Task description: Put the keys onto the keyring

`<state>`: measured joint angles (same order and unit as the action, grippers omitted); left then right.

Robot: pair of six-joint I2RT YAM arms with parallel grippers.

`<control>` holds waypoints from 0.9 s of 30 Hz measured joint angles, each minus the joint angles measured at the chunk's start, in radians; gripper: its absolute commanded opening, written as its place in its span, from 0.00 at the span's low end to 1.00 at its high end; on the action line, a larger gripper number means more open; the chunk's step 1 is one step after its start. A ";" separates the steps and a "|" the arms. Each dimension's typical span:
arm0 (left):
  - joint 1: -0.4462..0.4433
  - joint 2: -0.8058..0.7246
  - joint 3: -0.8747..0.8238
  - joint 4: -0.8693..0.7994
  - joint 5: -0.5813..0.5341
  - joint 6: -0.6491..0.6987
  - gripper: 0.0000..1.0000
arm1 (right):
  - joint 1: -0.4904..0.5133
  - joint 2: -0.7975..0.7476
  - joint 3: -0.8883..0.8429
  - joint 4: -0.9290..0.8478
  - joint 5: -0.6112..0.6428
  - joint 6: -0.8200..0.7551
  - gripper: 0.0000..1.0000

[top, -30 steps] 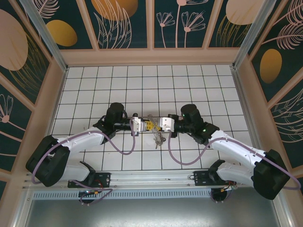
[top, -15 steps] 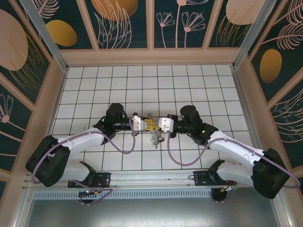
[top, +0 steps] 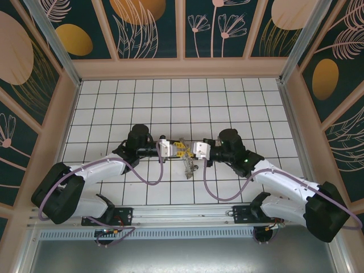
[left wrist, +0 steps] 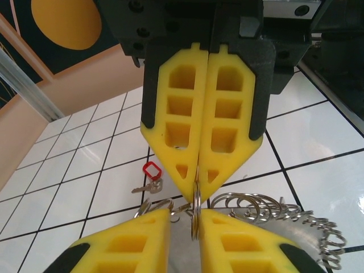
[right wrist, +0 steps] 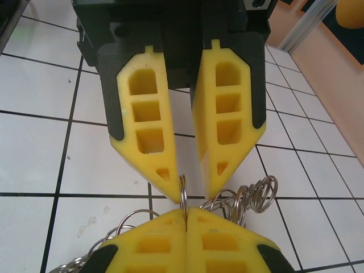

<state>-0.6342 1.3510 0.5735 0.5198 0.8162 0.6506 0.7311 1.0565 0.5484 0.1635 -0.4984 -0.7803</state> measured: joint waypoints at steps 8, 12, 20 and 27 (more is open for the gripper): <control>0.000 0.001 -0.024 0.035 -0.021 -0.027 0.23 | -0.027 -0.024 -0.034 0.047 -0.028 0.032 0.00; 0.000 0.019 -0.025 0.067 -0.013 -0.048 0.23 | -0.032 -0.024 -0.045 0.068 -0.044 0.047 0.00; 0.000 0.056 -0.025 0.130 -0.009 -0.094 0.22 | -0.032 -0.025 -0.058 0.119 -0.057 0.076 0.00; 0.000 0.064 -0.025 0.160 -0.005 -0.117 0.21 | -0.032 -0.024 -0.067 0.145 -0.064 0.085 0.00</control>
<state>-0.6342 1.4151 0.5488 0.6796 0.8108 0.5331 0.6991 1.0321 0.4816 0.3084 -0.5629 -0.6949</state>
